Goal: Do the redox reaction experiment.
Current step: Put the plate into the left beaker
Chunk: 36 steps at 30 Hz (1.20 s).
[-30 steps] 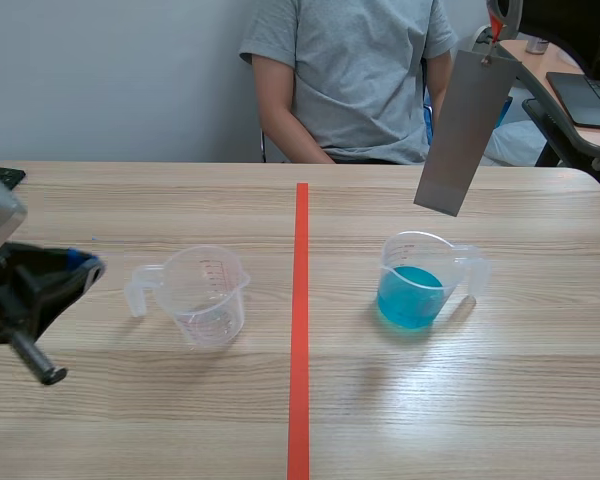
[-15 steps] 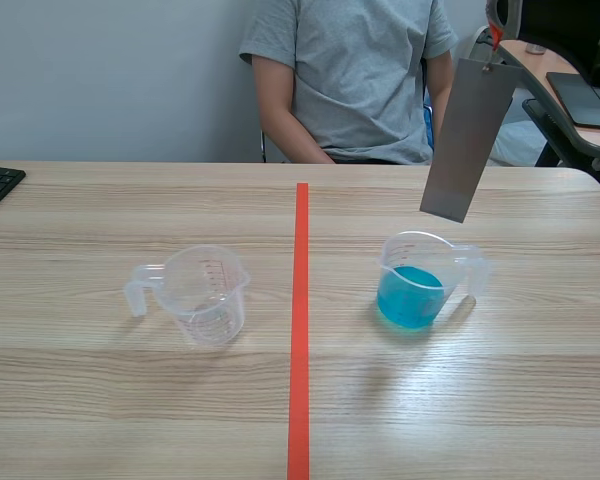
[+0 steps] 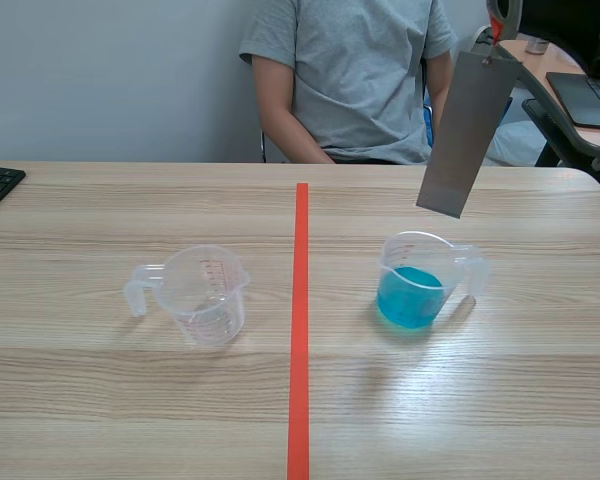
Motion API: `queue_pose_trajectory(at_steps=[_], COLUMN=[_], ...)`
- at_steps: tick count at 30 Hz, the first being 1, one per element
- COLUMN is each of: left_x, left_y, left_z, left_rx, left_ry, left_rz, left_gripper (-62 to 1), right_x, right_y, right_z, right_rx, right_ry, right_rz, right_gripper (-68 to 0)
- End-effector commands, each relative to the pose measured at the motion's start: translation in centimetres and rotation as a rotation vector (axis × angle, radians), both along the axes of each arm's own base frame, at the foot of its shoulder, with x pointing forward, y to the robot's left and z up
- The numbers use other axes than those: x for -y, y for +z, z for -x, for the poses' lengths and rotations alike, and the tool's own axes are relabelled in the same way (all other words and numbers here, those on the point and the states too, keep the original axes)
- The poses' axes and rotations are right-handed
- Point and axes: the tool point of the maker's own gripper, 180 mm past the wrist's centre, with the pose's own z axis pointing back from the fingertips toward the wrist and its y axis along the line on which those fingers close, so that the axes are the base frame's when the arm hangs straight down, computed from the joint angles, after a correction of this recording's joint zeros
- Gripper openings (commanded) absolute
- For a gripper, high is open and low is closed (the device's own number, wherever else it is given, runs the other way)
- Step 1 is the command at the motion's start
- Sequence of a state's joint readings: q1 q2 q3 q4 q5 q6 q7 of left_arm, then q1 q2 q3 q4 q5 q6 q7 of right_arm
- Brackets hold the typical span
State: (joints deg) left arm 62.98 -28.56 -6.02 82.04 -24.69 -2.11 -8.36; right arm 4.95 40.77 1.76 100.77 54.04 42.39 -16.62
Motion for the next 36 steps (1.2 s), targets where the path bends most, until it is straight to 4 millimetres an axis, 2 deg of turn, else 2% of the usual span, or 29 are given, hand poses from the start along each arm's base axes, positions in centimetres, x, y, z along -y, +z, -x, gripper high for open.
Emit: queue_pose_trajectory(at_steps=[1, 10, 20, 28, 36], left_x=[0.5, 0.9, 1.0, 1.0, 1.0], left_y=[0.1, -0.2, -0.2, -0.2, -0.2], left_z=[-0.1, 0.4, 0.4, 0.4, 0.4], left_rx=[0.016, 0.014, 0.013, 0.013, 0.013], left_ry=[0.015, 0.059, 0.061, 0.061, 0.061], left_rz=[0.016, 0.031, 0.032, 0.032, 0.032], left_gripper=[-56.2, -56.2, -56.2, -56.2, -56.2], right_x=[-0.3, -1.8, -4.7, -7.9, -12.3], right_y=[1.6, 2.0, 2.4, 2.0, 1.7], right_z=[0.0, 0.0, 0.0, 0.3, 0.8], right_rx=[0.049, 0.063, 0.084, 0.095, 0.112], right_ry=[0.022, 0.065, 0.137, 0.199, 0.269], right_rz=[-0.008, -0.014, -0.022, -0.032, -0.041], right_gripper=[-66.2, -66.2, -66.2, -66.2, -66.2])
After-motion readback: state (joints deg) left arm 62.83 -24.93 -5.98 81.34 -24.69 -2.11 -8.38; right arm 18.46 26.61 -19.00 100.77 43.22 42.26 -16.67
